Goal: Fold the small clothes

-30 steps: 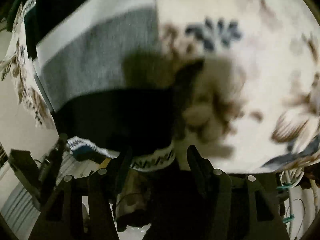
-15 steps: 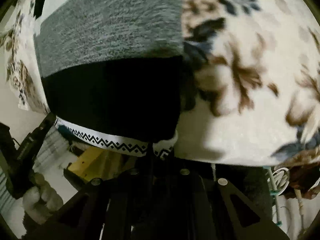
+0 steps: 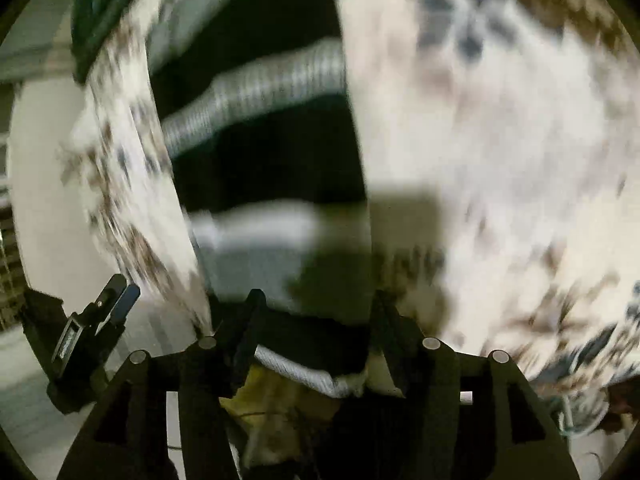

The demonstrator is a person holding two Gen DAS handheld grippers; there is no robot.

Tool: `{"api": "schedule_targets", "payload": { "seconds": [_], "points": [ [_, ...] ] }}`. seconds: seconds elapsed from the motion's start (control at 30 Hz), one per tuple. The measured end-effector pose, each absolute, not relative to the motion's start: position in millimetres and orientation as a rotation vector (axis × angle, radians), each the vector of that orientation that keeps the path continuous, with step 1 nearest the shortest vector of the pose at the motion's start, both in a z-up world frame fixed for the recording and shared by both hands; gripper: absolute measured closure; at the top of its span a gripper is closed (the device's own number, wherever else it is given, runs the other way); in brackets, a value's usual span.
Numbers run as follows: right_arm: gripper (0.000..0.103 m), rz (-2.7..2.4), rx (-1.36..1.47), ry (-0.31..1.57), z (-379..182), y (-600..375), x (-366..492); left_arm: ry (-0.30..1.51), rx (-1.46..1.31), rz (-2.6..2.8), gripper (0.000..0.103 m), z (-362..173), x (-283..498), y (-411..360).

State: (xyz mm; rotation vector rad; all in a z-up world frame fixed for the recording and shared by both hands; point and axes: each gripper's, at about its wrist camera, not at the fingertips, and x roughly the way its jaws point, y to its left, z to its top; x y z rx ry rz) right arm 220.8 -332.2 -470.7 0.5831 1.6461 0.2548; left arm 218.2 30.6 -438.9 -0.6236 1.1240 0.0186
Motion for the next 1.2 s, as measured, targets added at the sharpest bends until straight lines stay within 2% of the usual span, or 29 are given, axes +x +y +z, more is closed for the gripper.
{"api": "schedule_targets", "payload": {
  "seconds": [0.2, 0.27, 0.37, 0.5, 0.57, 0.67, 0.7, 0.73, 0.77, 0.8, 0.97, 1.13, 1.17, 1.2],
  "points": [
    [0.044, 0.197, 0.617, 1.495, -440.6, -371.4, 322.2, 1.079, -0.614, -0.098, 0.053, -435.0, 356.3, 2.8],
    [0.043, 0.187, 0.645, 1.461, -442.7, -380.4, 362.3, 1.097, -0.573, -0.137, 0.053, -446.0, 401.1, -6.0],
    [0.035, 0.159, 0.676, 1.418, -452.8, -377.0, 416.1, 1.165, -0.514, -0.159, 0.053, -473.1, 460.2, -13.1],
    [0.034, 0.123, 0.713, 1.396, -468.3, -376.7, 476.4, 1.217, -0.484, -0.185, 0.056, -507.6, 510.9, -14.0],
    [0.034, 0.105, 0.707, 1.392, -476.7, -374.8, 499.5, 1.197, -0.474, -0.214, 0.098, -508.7, 518.5, -12.6],
    [0.034, 0.098, 0.705, 1.414, -490.9, -376.1, 530.2, 1.128, -0.469, -0.236, 0.098, -492.8, 514.8, -4.9],
    [0.043, 0.093, 0.701, 1.421, -496.0, -376.0, 536.3, 1.116, -0.478, -0.235, 0.098, -487.4, 511.8, -0.4],
    [0.056, 0.080, 0.679, 1.421, -498.3, -376.9, 538.0, 1.103, -0.497, -0.239, 0.098, -482.8, 509.6, 4.9],
    [0.088, 0.075, 0.668, 1.419, -499.8, -371.4, 538.8, 1.090, -0.509, -0.235, 0.098, -477.8, 508.3, 11.2],
    [0.093, 0.076, 0.661, 1.408, -497.7, -367.1, 541.3, 1.082, -0.511, -0.229, 0.098, -475.1, 509.9, 16.3],
    [0.096, 0.070, 0.607, 1.346, -488.2, -334.8, 553.8, 1.109, -0.546, -0.213, 0.098, -491.9, 538.1, 36.2],
    [0.096, -0.013, 0.523, 1.428, -503.9, -331.8, 567.4, 1.219, -0.569, -0.266, 0.094, -526.4, 552.0, 37.6],
    [0.096, -0.009, 0.540, 1.449, -506.0, -333.1, 566.6, 1.223, -0.593, -0.283, 0.093, -526.6, 549.2, 41.2],
    [0.089, 0.002, 0.559, 1.452, -504.2, -334.7, 563.5, 1.219, -0.612, -0.292, 0.091, -523.4, 544.7, 45.6]
  ]
}}
